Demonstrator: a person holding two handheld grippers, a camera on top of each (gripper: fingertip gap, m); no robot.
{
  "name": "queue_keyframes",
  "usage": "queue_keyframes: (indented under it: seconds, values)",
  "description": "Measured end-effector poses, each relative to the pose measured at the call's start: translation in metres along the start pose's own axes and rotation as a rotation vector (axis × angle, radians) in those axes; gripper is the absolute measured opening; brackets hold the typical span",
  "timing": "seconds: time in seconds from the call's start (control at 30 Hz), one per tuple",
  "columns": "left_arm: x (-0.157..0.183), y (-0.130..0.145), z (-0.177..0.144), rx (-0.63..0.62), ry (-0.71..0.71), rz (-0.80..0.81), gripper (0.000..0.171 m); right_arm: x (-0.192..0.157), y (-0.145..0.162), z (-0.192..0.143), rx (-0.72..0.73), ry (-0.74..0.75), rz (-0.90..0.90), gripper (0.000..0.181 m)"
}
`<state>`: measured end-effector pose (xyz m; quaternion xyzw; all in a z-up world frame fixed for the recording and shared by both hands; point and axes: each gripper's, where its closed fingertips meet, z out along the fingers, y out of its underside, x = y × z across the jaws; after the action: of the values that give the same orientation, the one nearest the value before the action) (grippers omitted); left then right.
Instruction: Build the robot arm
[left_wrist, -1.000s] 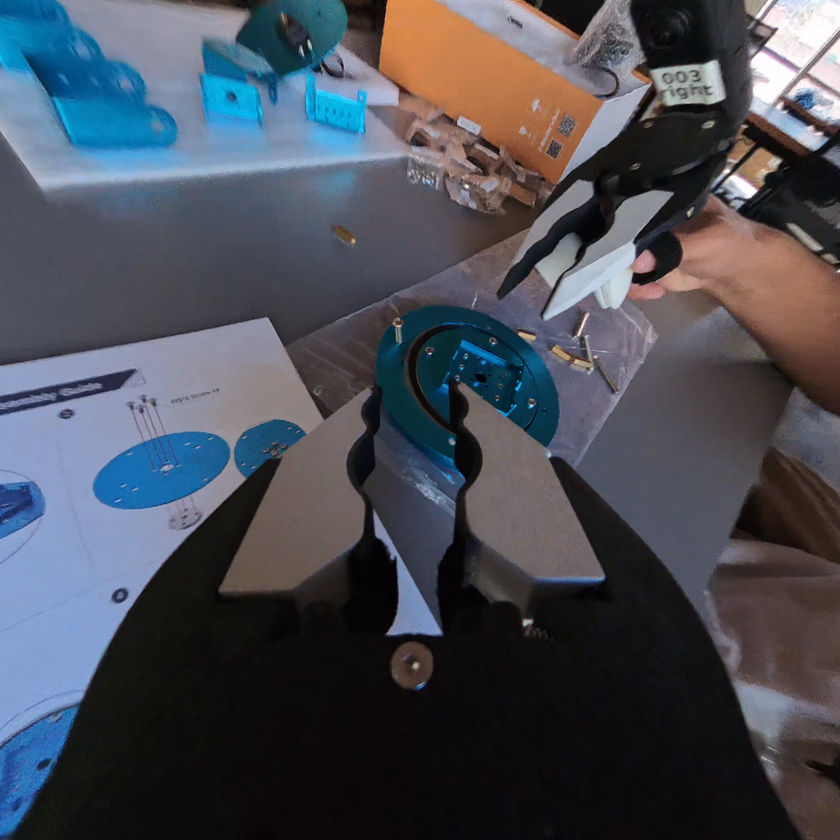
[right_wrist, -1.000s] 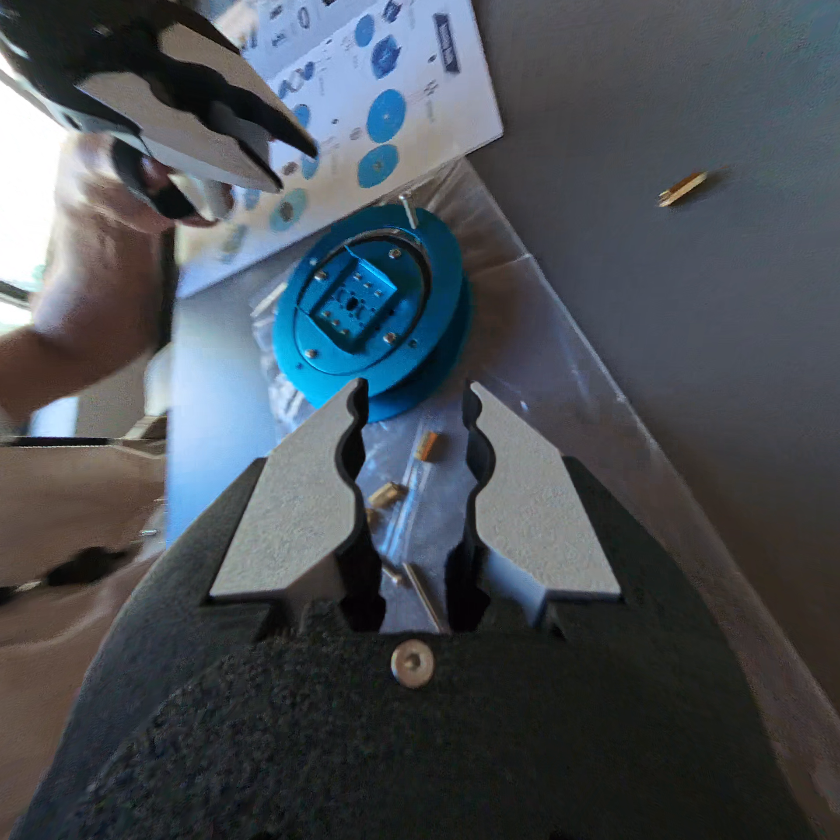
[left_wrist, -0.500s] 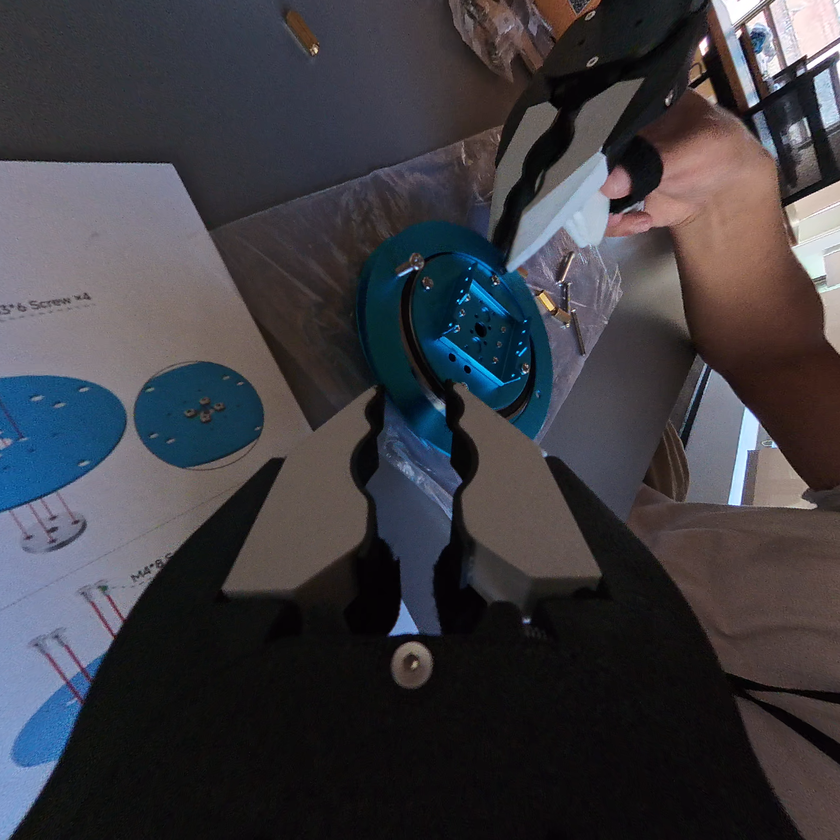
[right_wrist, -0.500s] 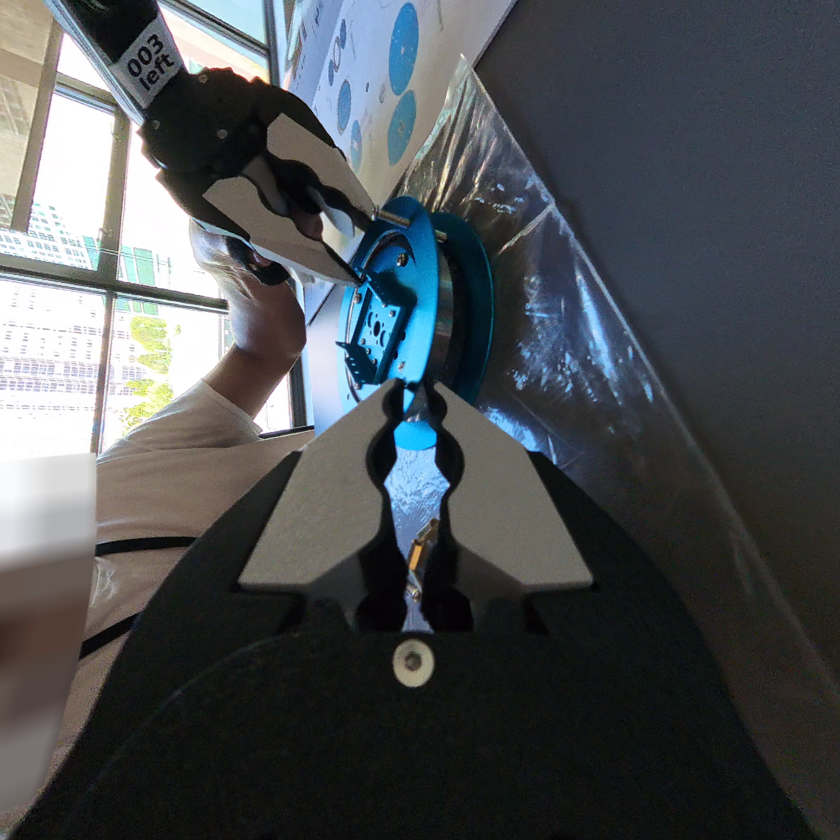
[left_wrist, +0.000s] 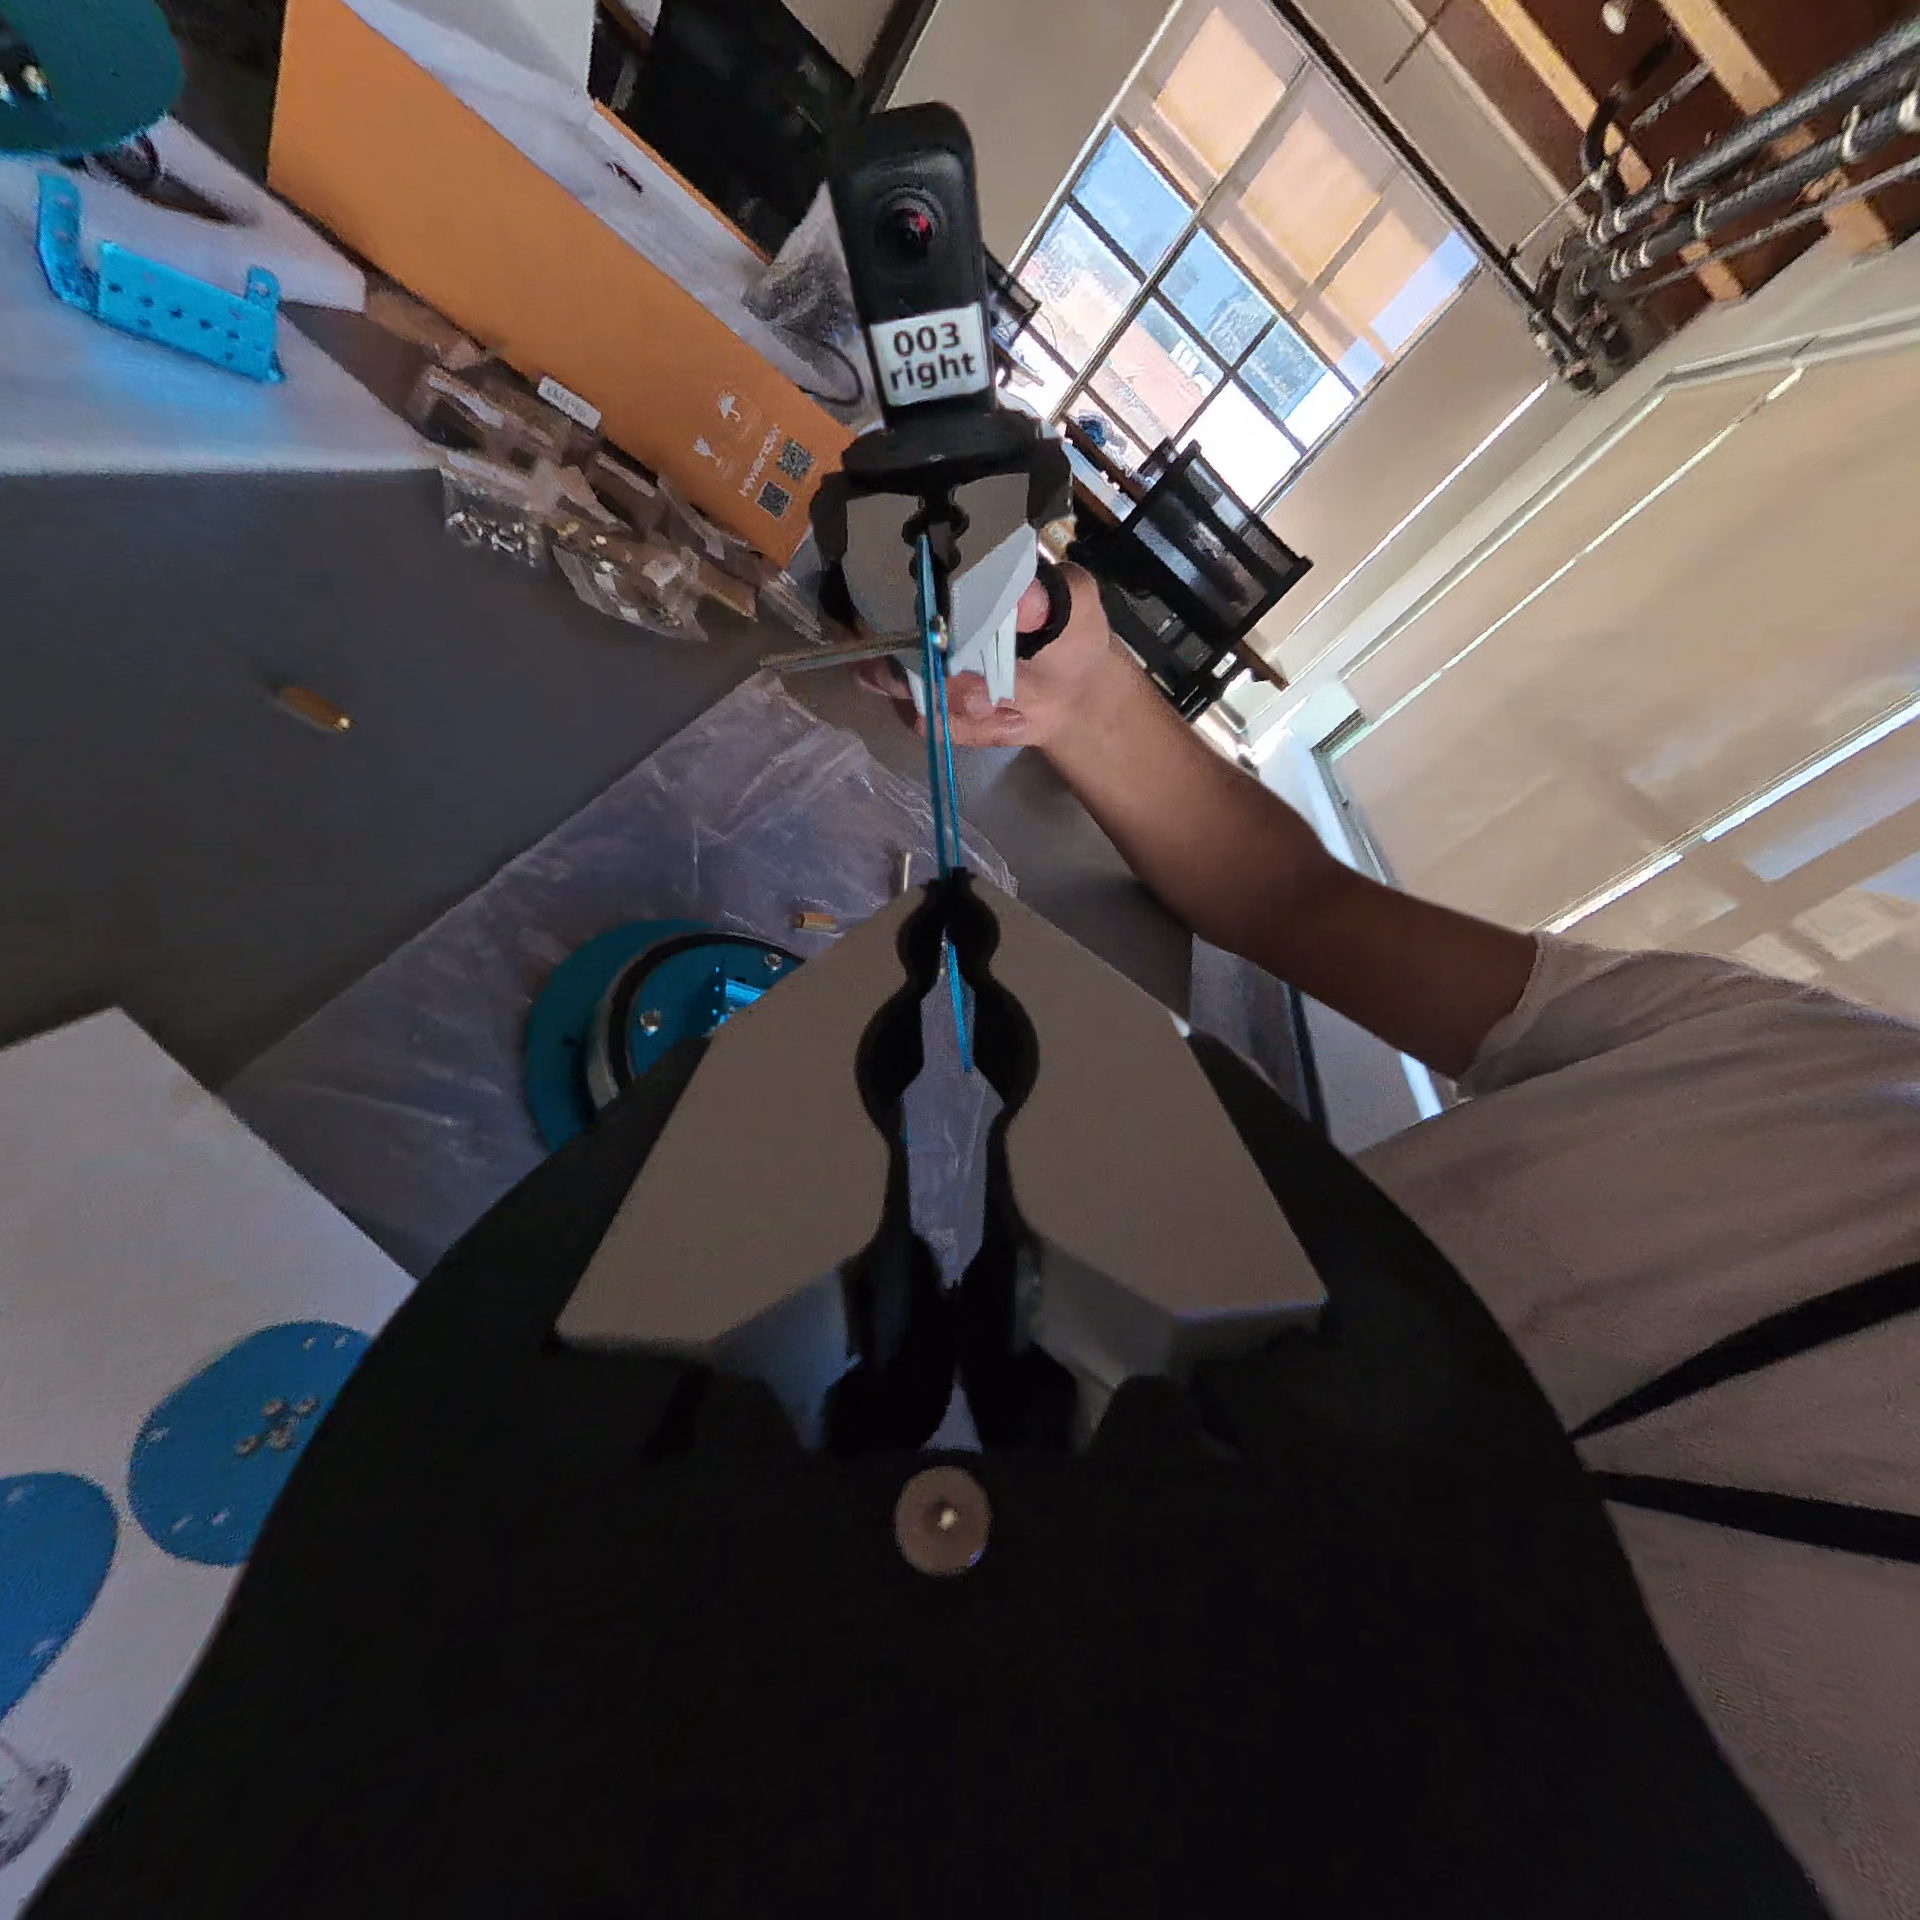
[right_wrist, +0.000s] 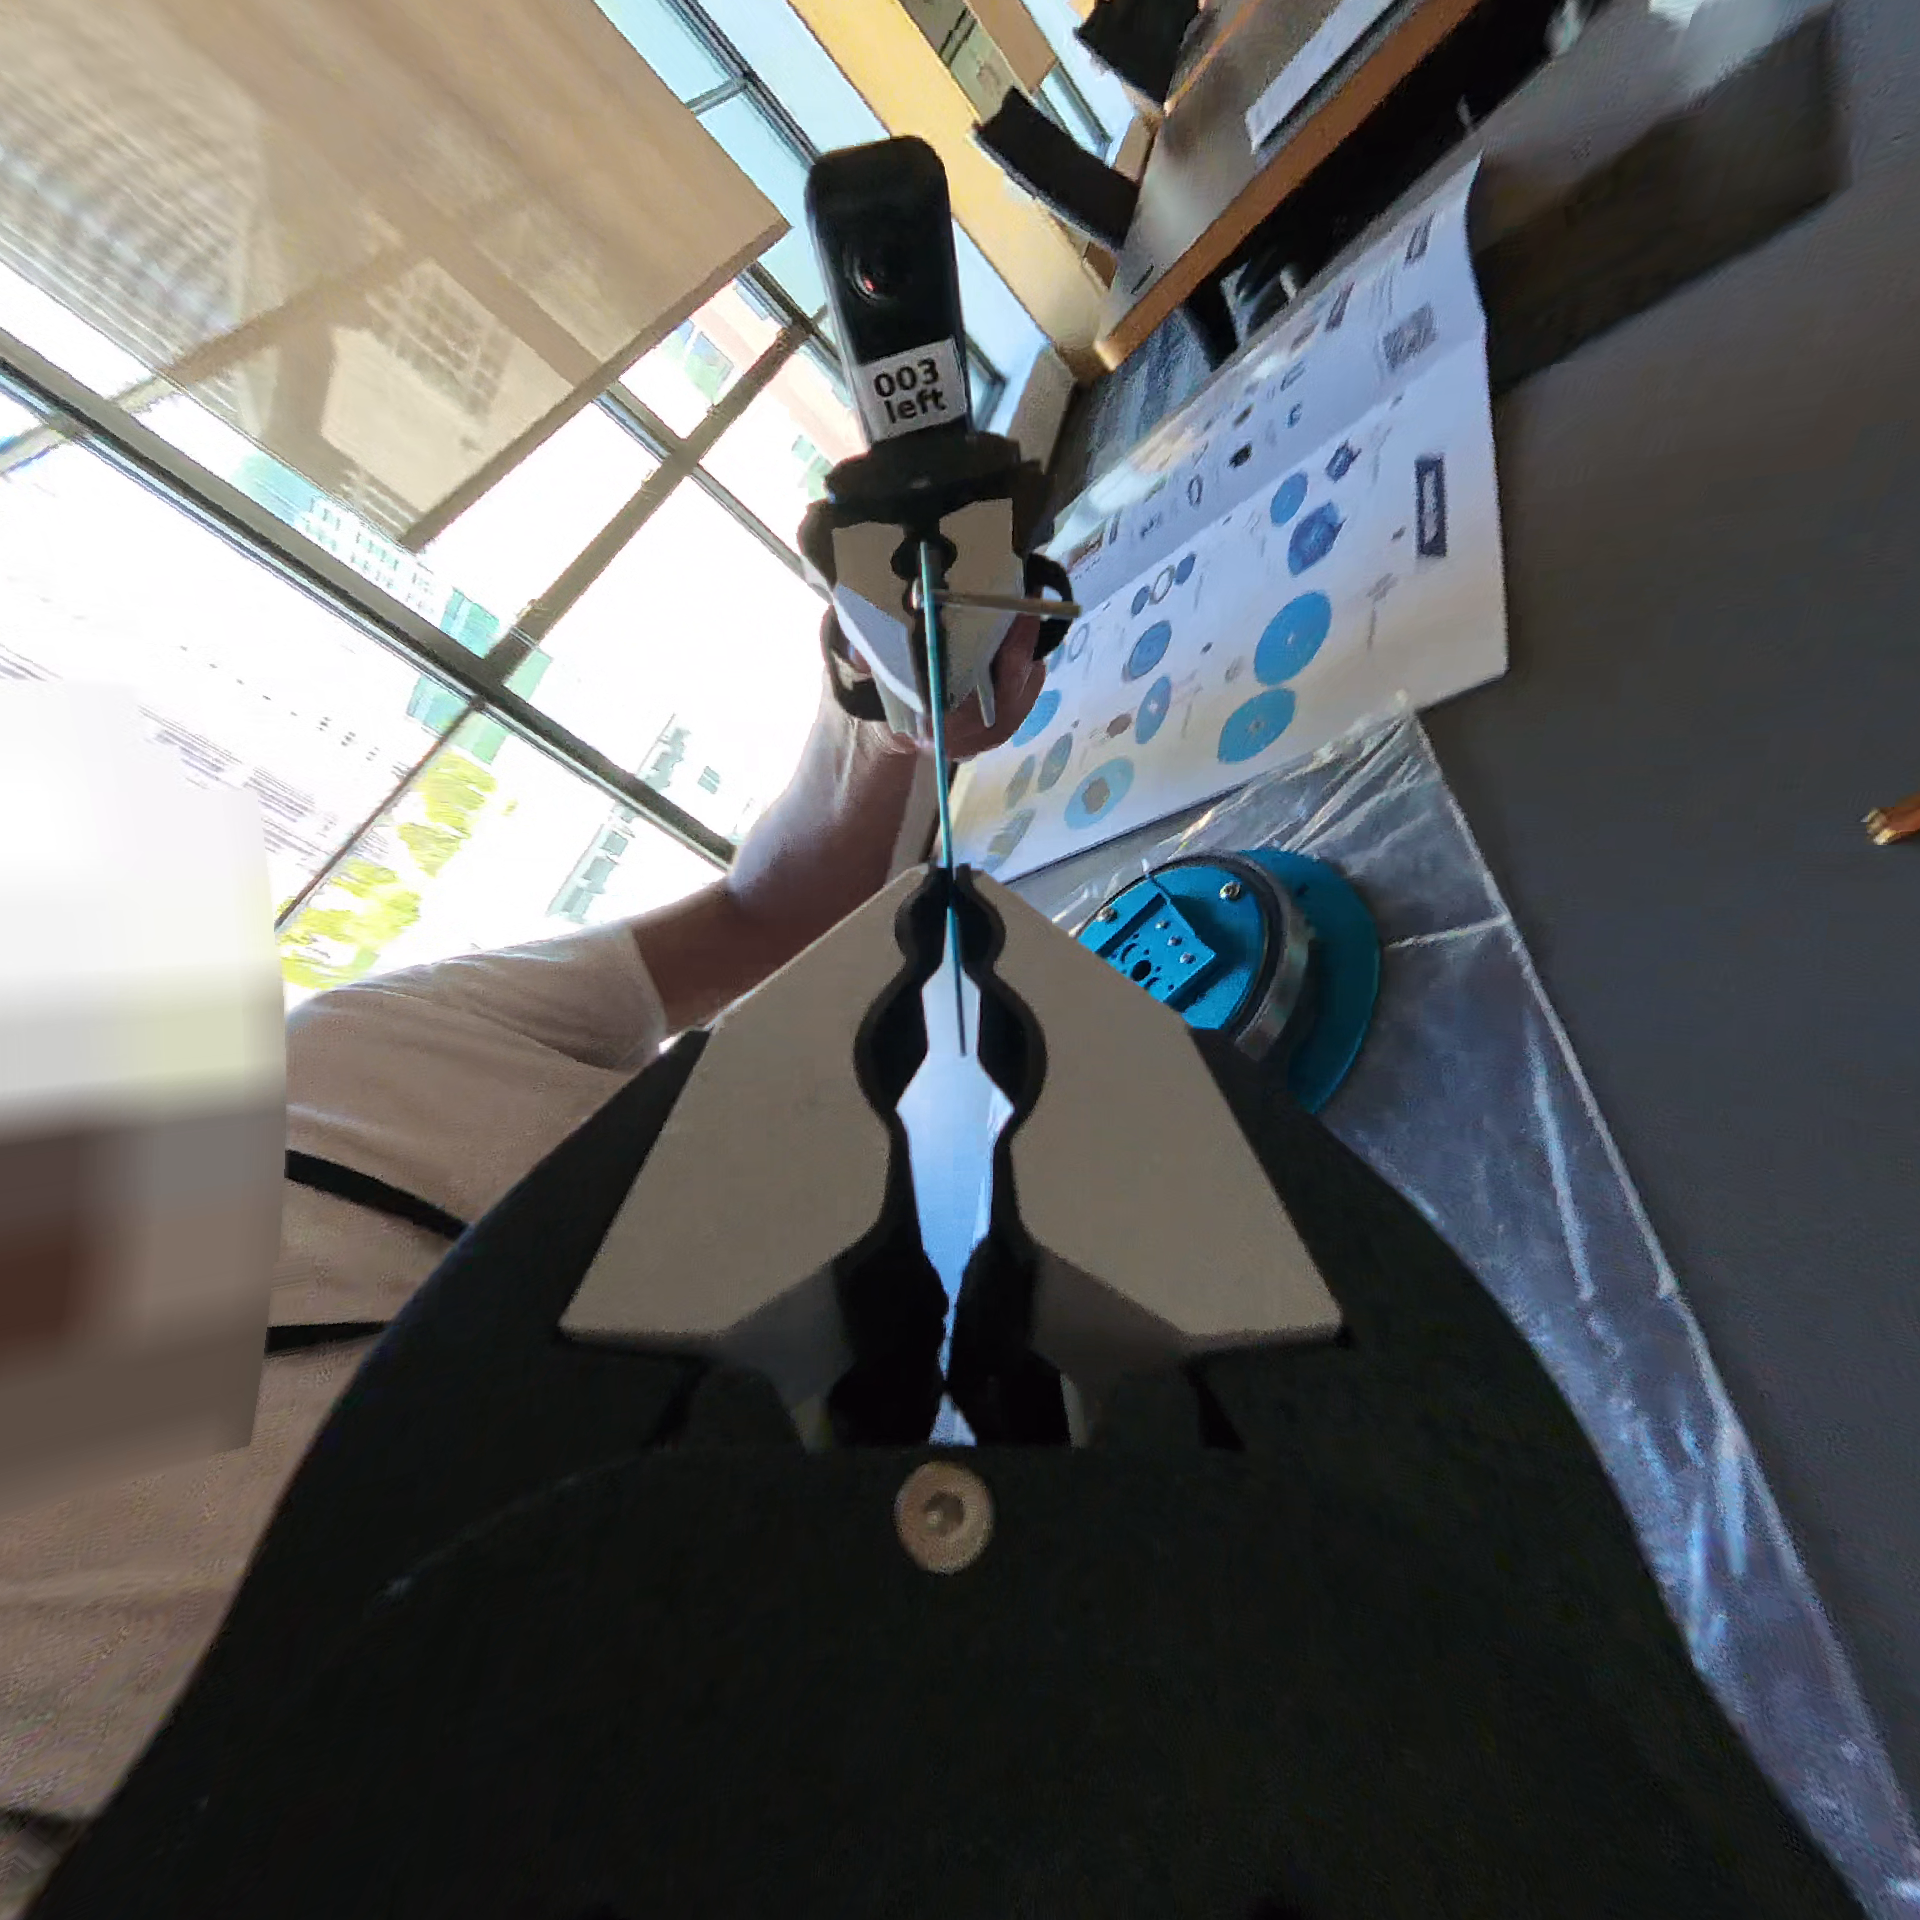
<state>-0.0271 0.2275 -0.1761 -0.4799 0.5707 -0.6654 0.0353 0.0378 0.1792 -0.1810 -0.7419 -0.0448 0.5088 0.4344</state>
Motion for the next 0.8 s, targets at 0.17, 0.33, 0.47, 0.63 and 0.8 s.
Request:
queue_keyframes:
  seconds: [0.17, 0.33, 0.47, 0.63, 0.8]
  values:
    - [0.018, -0.019, 0.008, 0.039, 0.034, 0.17, 0.0, -0.026, -0.009, -0.012, 0.005, 0.029, -0.219, 0.0]
    - [0.014, -0.02, 0.031, -0.033, -0.002, 0.191, 0.001, -0.026, -0.008, -0.035, -0.009, 0.131, -0.27, 0.0]
    - [0.004, -0.013, 0.052, -0.098, 0.035, 0.093, 0.003, -0.023, -0.004, -0.053, -0.007, 0.148, -0.123, 0.0]
    - [-0.003, -0.004, 0.076, -0.144, 0.071, -0.014, 0.022, -0.017, 0.0, -0.071, 0.062, 0.09, 0.101, 0.0]
    - [-0.015, -0.009, 0.081, -0.152, 0.057, -0.099, 0.038, -0.015, 0.002, -0.085, 0.069, 0.09, 0.125, 0.0]
